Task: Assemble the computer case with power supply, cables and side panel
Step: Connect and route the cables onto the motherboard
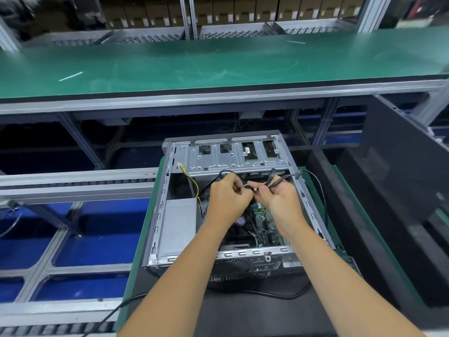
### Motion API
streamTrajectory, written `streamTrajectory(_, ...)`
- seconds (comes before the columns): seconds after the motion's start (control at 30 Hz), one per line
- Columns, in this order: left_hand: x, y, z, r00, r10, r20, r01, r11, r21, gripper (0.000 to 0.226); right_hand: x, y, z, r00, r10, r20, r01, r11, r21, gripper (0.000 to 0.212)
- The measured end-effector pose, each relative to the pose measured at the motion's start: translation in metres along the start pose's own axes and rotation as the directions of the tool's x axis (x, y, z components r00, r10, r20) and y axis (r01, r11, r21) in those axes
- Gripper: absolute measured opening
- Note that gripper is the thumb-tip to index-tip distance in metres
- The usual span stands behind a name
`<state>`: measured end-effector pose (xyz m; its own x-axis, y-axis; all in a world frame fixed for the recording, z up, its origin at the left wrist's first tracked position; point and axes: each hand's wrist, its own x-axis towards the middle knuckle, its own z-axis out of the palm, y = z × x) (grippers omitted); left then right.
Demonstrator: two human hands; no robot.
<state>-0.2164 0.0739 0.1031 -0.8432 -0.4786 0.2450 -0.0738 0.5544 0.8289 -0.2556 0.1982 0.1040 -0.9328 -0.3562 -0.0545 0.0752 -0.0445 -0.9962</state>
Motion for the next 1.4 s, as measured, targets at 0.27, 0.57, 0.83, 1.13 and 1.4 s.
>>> streamTrajectory(0.27,-0.005,-0.001,-0.002,0.996,0.069,0.053,-0.068,0.998,-0.009,0.011,-0.002,-0.003,0.001,0.999,-0.004,0.048,0.001,0.998,0.063,0.028)
streamTrajectory(0.57,0.000,-0.002,-0.009,0.974,0.184,0.133,-0.212,0.947,0.241,0.027,0.001,0.005,0.000,0.993,-0.004,-0.115,-0.016,0.985,-0.173,0.016)
streamTrajectory(0.83,0.009,-0.002,-0.011,0.978,0.158,0.139,-0.189,0.949,0.253,0.021,-0.003,-0.001,0.006,0.978,-0.003,-0.208,-0.029,0.988,-0.150,0.011)
streamTrajectory(1.13,0.013,-0.001,-0.006,0.956,0.235,0.177,-0.276,0.925,0.262,0.039,-0.010,-0.006,0.003,0.914,-0.086,-0.397,0.075,0.996,-0.044,0.012)
streamTrajectory(1.4,0.013,-0.003,-0.002,0.943,0.189,0.275,-0.253,0.942,0.219,0.030,-0.010,-0.010,0.004,0.957,-0.157,-0.245,0.116,0.978,-0.176,0.012)
